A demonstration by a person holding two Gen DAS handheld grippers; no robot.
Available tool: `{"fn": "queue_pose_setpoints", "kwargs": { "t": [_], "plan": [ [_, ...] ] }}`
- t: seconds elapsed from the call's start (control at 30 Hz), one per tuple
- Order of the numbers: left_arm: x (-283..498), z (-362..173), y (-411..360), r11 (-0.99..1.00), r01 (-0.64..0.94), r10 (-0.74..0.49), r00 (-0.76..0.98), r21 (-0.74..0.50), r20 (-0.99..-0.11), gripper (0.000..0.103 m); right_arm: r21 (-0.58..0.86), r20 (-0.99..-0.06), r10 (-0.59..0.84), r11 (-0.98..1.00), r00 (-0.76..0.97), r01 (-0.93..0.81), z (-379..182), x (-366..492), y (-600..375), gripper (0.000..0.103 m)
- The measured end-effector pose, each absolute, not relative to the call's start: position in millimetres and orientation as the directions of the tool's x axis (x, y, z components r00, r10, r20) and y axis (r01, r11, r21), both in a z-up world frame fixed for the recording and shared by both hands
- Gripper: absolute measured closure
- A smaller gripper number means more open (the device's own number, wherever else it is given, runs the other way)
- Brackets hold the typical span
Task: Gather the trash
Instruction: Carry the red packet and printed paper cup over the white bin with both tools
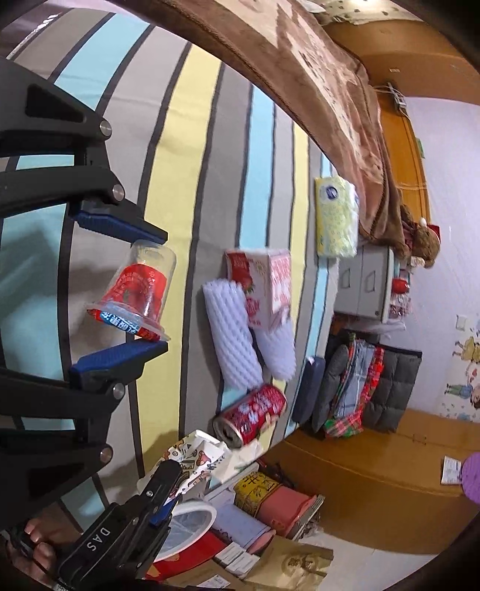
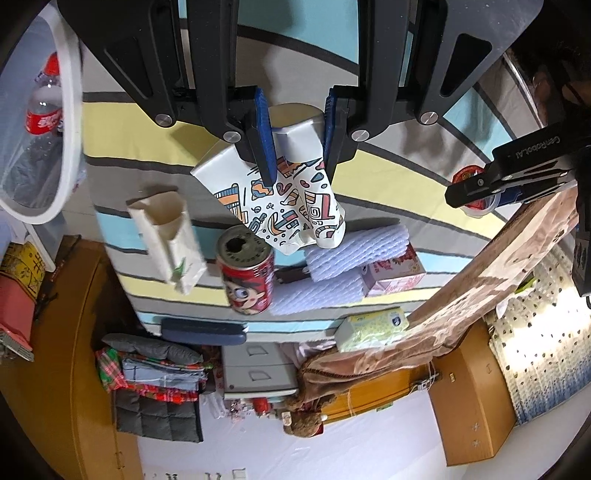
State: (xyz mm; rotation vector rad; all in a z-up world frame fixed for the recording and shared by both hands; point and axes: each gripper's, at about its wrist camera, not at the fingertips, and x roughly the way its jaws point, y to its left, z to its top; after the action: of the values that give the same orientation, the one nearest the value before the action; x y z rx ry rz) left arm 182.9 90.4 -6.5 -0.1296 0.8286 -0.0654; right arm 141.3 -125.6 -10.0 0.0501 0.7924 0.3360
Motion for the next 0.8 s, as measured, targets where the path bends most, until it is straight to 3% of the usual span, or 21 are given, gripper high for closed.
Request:
{"fn": "queue_pose_setpoints", "kwargs": {
  "t": [0.8],
  "plan": [
    [173, 36, -38, 0.957, 0.279, -0.259, 0.691, -0.081, -0.675, 0.051, 0.16, -0.619, 0.162, 0.984, 0.769, -0.079, 16, 107, -198, 0.079]
  ]
}}
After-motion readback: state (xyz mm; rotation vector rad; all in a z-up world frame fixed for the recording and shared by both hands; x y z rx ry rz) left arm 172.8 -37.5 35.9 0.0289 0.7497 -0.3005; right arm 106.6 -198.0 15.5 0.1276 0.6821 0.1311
